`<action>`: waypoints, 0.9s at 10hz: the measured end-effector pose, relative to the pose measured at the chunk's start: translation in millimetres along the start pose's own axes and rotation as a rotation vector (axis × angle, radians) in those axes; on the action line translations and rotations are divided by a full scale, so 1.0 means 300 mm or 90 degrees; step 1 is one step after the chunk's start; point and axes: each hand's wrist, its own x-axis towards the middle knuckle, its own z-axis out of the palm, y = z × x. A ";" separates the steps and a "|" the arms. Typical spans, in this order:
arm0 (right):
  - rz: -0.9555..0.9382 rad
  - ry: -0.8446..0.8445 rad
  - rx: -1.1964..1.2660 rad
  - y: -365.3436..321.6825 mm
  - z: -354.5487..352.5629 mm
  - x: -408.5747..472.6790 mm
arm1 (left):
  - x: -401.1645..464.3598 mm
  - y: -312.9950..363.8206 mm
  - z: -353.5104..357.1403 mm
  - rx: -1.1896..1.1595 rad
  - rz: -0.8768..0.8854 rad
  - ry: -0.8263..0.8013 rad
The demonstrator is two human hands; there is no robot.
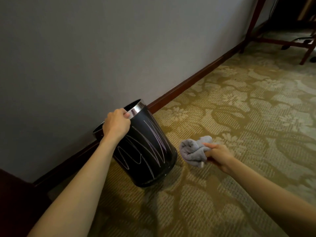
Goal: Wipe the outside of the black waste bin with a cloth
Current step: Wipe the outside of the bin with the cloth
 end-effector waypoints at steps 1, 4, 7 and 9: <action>0.043 0.036 0.026 0.044 0.018 0.060 | -0.014 0.024 0.015 0.008 0.016 0.000; -0.016 0.072 -0.399 0.194 0.125 0.138 | -0.030 0.109 0.064 0.036 0.076 -0.002; -0.385 -0.006 -1.192 0.201 0.132 0.210 | -0.010 0.141 0.087 0.073 0.108 0.022; -0.520 -0.152 -1.170 0.242 0.091 0.265 | 0.013 0.107 0.064 0.050 0.078 0.008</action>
